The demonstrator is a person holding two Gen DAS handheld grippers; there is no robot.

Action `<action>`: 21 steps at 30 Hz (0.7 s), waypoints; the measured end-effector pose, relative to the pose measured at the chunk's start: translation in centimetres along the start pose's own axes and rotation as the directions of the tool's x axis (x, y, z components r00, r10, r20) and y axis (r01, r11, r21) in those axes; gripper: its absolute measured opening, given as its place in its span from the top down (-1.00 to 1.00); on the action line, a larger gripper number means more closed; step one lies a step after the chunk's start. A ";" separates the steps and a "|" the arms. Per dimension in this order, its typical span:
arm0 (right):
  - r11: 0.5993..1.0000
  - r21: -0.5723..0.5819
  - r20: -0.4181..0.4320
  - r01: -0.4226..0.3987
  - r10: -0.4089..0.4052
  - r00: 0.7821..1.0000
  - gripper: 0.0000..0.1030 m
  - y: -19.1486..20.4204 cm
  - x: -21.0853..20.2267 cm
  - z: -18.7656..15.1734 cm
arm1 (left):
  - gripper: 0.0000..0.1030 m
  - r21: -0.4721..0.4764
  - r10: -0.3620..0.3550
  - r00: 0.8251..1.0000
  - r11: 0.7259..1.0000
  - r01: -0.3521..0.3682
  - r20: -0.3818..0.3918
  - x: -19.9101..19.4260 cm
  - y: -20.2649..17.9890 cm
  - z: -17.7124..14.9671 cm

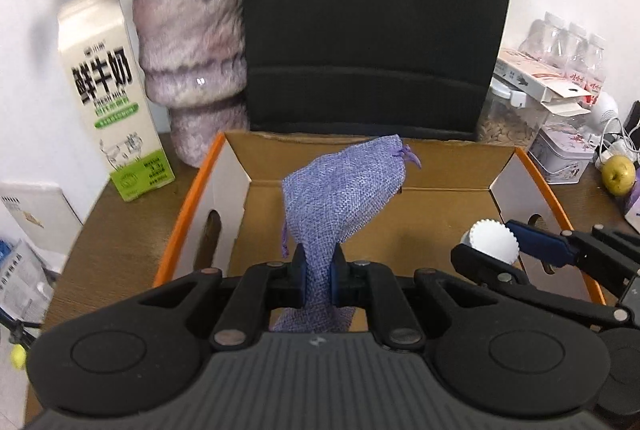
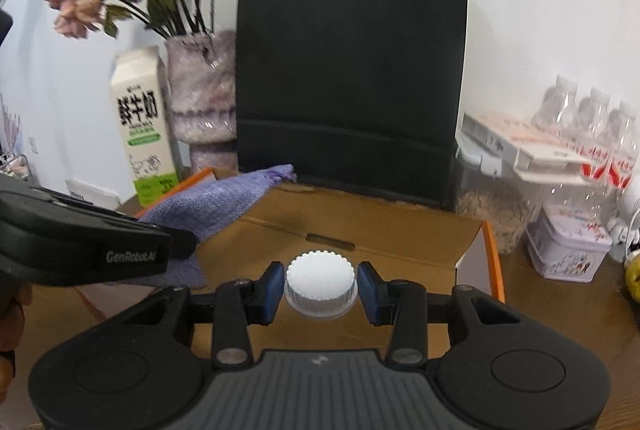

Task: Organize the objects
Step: 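Release the pouch and cap into the box with both tools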

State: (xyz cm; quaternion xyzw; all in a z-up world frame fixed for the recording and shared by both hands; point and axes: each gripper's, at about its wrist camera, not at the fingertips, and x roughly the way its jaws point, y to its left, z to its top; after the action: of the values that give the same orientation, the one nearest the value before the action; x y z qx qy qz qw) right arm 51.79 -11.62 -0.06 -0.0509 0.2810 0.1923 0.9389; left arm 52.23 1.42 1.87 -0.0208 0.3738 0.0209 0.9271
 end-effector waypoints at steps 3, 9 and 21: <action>1.000 0.010 -0.024 0.007 -0.007 1.000 -0.32 -0.3 0.9 -0.4 | -1.00 -0.017 -0.021 1.000 1.000 0.021 0.005 0.6 0.3 -0.1; 0.999 0.005 -0.014 0.035 -0.034 0.999 -1.00 -0.4 1.2 -0.8 | -1.00 -0.020 0.002 0.998 1.000 -0.001 0.056 0.1 0.3 -0.3; 0.999 -0.007 0.011 0.043 -0.042 0.999 -1.00 0.3 -1.8 -0.3 | -1.00 -0.008 0.030 0.994 1.000 -0.030 0.107 -3.8 0.3 -1.0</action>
State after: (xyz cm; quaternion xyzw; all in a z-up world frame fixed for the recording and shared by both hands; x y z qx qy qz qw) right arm 50.11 -12.04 0.66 -0.0590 0.2739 0.1735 0.9441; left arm 48.78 1.61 3.82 -0.0170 0.3237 0.0372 0.9453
